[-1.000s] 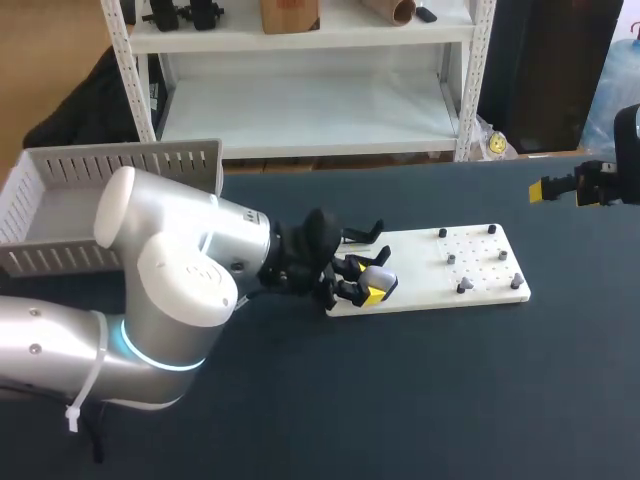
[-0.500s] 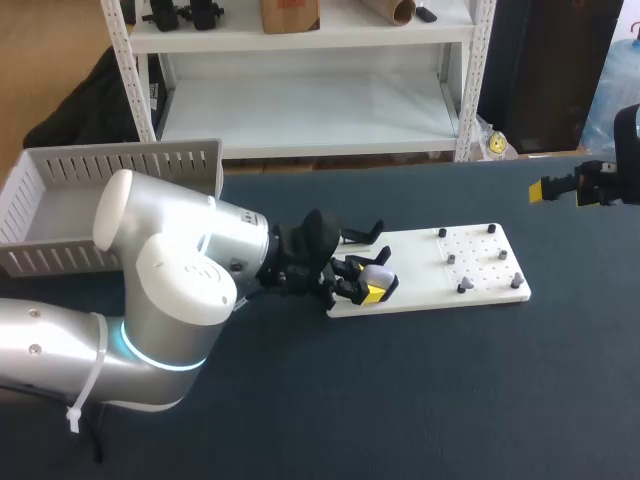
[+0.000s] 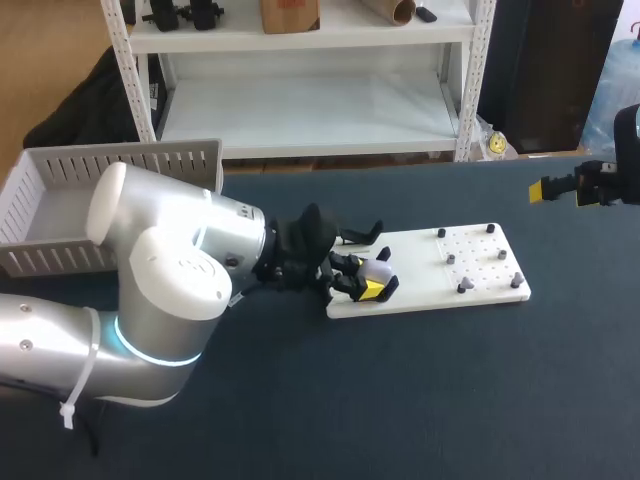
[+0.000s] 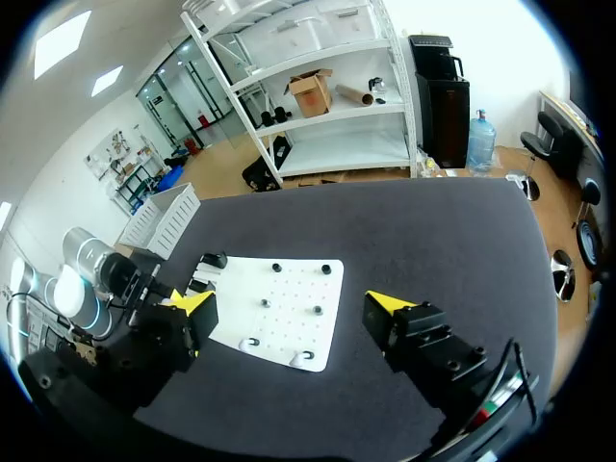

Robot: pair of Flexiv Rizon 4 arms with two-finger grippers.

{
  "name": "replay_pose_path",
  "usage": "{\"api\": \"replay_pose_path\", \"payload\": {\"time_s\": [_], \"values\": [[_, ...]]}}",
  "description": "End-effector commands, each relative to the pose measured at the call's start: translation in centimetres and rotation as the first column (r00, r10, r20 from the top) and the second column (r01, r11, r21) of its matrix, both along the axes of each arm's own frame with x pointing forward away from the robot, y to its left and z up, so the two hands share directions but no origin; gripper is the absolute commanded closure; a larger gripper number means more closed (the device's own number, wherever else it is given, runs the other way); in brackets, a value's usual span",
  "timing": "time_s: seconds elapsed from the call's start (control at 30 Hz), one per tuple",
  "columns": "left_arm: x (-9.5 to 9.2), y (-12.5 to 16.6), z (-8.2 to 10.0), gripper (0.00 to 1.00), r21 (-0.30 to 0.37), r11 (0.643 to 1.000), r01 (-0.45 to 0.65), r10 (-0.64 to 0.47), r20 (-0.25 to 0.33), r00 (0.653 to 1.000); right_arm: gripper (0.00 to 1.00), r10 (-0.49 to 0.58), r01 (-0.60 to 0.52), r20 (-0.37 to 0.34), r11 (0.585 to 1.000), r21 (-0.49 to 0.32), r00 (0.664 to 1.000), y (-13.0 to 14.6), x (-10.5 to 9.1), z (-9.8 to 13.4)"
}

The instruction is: Pick up each earbud case from the left stands, insert the matching earbuds, close the lid, and place the case in the box.

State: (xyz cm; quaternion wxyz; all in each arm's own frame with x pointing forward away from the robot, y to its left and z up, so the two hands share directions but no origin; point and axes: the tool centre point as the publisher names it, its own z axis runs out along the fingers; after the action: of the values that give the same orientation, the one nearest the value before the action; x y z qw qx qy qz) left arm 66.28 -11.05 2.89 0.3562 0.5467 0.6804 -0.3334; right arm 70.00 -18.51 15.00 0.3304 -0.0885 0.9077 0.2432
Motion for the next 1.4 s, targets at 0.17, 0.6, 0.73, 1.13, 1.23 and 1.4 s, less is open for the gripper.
{"api": "replay_pose_path", "payload": {"time_s": [0.17, 0.6, 0.73, 1.13, 1.23, 1.4], "values": [[-0.2, 0.4, 1.2, 1.00, -0.005, 1.000, 0.004, -0.004, 0.015, 1.000, 0.00, 0.000, 0.000, 0.000, 1.000, 0.000, 1.000, 0.0, 0.0, 0.0], [-0.7, 0.5, 3.1, 1.00, -0.031, 0.999, -0.011, 0.012, 0.036, 0.999, 0.00, 0.000, 0.000, 0.000, 1.000, 0.000, 1.000, 0.0, 0.0, 0.0], [-0.9, 0.4, 4.6, 1.00, -0.050, 0.999, -0.015, 0.017, 0.058, 0.998, 0.00, 0.000, 0.000, 0.000, 1.000, 0.000, 1.000, 0.0, 0.0, 0.0], [-1.5, -0.1, 7.2, 1.00, -0.099, 0.995, -0.024, 0.034, 0.093, 0.995, 0.00, 0.000, 0.000, 0.000, 1.000, 0.000, 1.000, 0.0, 0.0, 0.0], [-1.4, -0.4, 7.8, 1.00, -0.106, 0.994, -0.015, 0.026, 0.098, 0.995, 0.00, 0.012, -0.012, 0.010, 1.000, -0.011, 1.000, 0.2, -0.4, -0.1], [-1.2, -0.7, 8.6, 1.00, -0.119, 0.993, -0.004, 0.017, 0.107, 0.994, 0.00, 0.058, -0.058, 0.050, 0.998, -0.015, 0.997, 1.4, -2.4, 0.2]]}}
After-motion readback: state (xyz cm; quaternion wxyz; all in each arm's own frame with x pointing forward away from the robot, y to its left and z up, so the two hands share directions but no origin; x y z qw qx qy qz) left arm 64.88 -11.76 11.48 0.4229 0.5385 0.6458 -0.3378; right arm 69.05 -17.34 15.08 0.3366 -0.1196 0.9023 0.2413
